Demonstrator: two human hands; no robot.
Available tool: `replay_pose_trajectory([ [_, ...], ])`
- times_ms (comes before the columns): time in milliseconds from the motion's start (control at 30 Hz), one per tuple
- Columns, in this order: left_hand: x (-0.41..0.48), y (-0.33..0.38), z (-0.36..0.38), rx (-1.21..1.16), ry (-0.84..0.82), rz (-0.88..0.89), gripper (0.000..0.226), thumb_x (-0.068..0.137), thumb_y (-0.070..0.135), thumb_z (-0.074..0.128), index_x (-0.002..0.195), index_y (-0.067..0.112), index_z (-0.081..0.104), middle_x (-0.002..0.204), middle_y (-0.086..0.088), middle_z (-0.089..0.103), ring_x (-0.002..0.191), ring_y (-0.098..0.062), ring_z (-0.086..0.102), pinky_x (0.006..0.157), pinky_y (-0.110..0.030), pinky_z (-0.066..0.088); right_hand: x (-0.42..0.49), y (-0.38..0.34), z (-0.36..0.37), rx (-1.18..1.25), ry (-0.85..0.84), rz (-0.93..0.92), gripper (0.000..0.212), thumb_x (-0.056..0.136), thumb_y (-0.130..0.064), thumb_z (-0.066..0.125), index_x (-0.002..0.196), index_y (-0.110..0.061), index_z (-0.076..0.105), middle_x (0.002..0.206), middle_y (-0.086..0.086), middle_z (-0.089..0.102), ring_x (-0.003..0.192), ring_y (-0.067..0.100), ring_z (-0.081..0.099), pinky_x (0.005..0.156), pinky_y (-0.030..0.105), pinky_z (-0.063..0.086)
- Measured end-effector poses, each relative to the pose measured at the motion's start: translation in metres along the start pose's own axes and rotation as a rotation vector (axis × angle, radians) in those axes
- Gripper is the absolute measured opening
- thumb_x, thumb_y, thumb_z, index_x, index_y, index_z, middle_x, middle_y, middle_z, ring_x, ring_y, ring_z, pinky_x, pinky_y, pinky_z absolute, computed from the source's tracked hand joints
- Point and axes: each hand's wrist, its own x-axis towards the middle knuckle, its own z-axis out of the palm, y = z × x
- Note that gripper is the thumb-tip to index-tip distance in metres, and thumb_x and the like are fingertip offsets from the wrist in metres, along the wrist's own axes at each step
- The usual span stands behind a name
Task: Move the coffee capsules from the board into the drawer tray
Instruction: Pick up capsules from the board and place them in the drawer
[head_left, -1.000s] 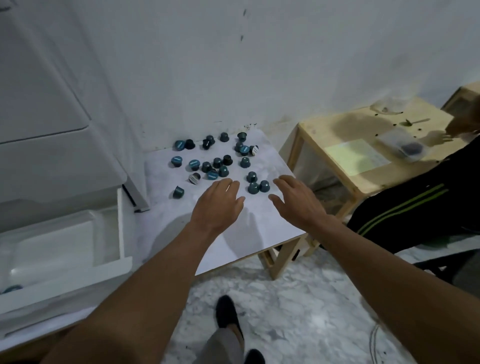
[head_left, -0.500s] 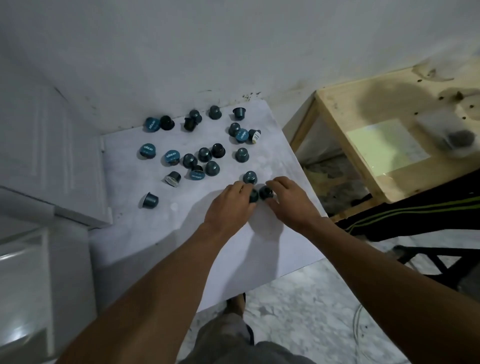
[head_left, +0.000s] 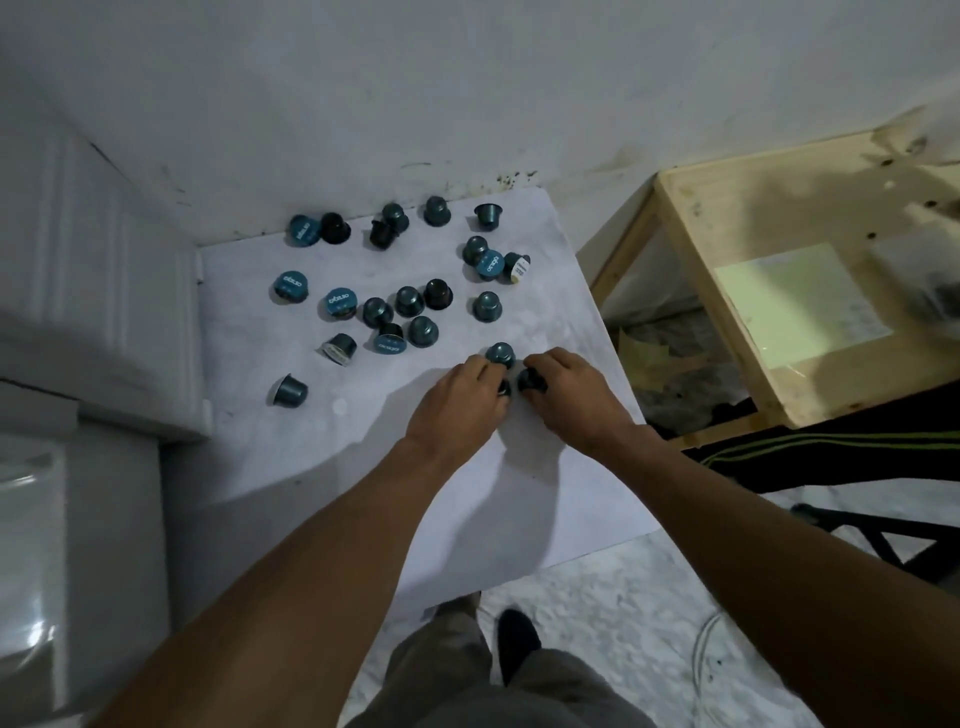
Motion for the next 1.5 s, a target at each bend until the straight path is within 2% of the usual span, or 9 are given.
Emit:
replay_pose_trajectory([
  [200,-0.030,0.021,-0.026,-0.003,0.123,-0.104,0.035,0.084,0.018,0.062,0.118,0.010,0.060,0.100,-0.012,0.059,0.083,-0.029,0.061,0.064,-0.039,0.054,-0.025,-0.010,-0.026,-0.024,0.040,-0.127,0.025,0.094,-0.020,0.053,0.113,-0.006,0.059,0.109,0.014,0.061,0.098,0.031,0.054,0.086,0.041,0.046],
  [300,-0.051,0.037,-0.046,-0.016,0.215,-0.142,0.032,0.084,0.016,0.061,0.115,0.013,0.062,0.100,-0.013,0.055,0.079,-0.029,0.060,0.064,-0.041,0.055,-0.041,-0.019,-0.039,-0.035,0.091,-0.202,0.024,0.092,-0.020,0.055,0.111,-0.006,0.059,0.107,0.013,0.061,0.096,0.030,0.055,0.082,0.038,0.046],
  [467,-0.094,0.064,-0.081,-0.050,0.346,-0.270,0.016,0.082,0.012,0.060,0.097,0.009,0.064,0.101,-0.010,0.049,0.070,-0.027,0.057,0.065,-0.038,0.052,-0.074,-0.041,-0.058,-0.047,0.134,-0.295,0.022,0.090,-0.022,0.056,0.109,-0.011,0.056,0.106,0.009,0.058,0.088,0.029,0.056,0.076,0.038,0.047],
  [633,-0.150,0.084,-0.126,-0.094,0.582,-0.392,0.031,0.080,0.010,0.059,0.110,0.013,0.061,0.107,-0.008,0.053,0.082,-0.022,0.057,0.074,-0.029,0.046,-0.109,-0.089,-0.079,-0.017,0.186,-0.457,0.017,0.086,-0.017,0.054,0.102,-0.009,0.053,0.103,0.011,0.058,0.084,0.029,0.053,0.070,0.035,0.044],
  [833,-0.171,0.085,-0.142,-0.130,0.634,-0.449,0.036,0.083,0.012,0.060,0.118,0.017,0.062,0.108,-0.007,0.044,0.073,-0.011,0.049,0.072,-0.019,0.038,-0.116,-0.113,-0.086,0.005,0.191,-0.535,0.045,0.087,-0.012,0.052,0.131,-0.018,0.050,0.116,0.012,0.053,0.101,0.029,0.054,0.086,0.037,0.046],
  [967,-0.206,0.074,-0.170,-0.076,0.725,-0.521,0.029,0.081,0.019,0.067,0.110,0.018,0.062,0.107,-0.007,0.043,0.078,-0.015,0.050,0.072,-0.021,0.039,-0.125,-0.160,-0.085,0.028,0.206,-0.654,0.041,0.084,-0.010,0.058,0.125,-0.016,0.056,0.115,0.014,0.050,0.100,0.031,0.053,0.084,0.038,0.049],
  [1167,-0.250,0.048,-0.201,-0.038,0.810,-0.576,0.021,0.081,0.021,0.066,0.100,0.016,0.059,0.098,-0.008,0.049,0.080,-0.022,0.053,0.070,-0.025,0.039,-0.134,-0.220,-0.074,0.060,0.232,-0.732,0.034,0.083,-0.021,0.067,0.110,-0.014,0.049,0.106,0.010,0.049,0.086,0.028,0.054,0.074,0.030,0.042],
  [1300,-0.281,0.019,-0.217,0.058,0.851,-0.600,0.020,0.079,0.029,0.067,0.092,0.016,0.059,0.088,-0.004,0.056,0.074,-0.020,0.054,0.064,-0.024,0.038,-0.142,-0.264,-0.057,0.073,0.262,-0.747,0.030,0.083,-0.027,0.067,0.098,-0.014,0.045,0.093,0.007,0.054,0.077,0.025,0.052,0.066,0.037,0.045],
  [1500,-0.329,-0.038,-0.239,0.015,0.824,-0.596,0.020,0.072,0.027,0.070,0.086,0.017,0.059,0.082,0.000,0.062,0.073,-0.016,0.056,0.065,-0.029,0.048,-0.155,-0.326,-0.019,0.143,0.299,-0.701,0.022,0.079,-0.020,0.067,0.085,-0.011,0.048,0.081,0.008,0.056,0.075,0.025,0.048,0.062,0.030,0.031],
])
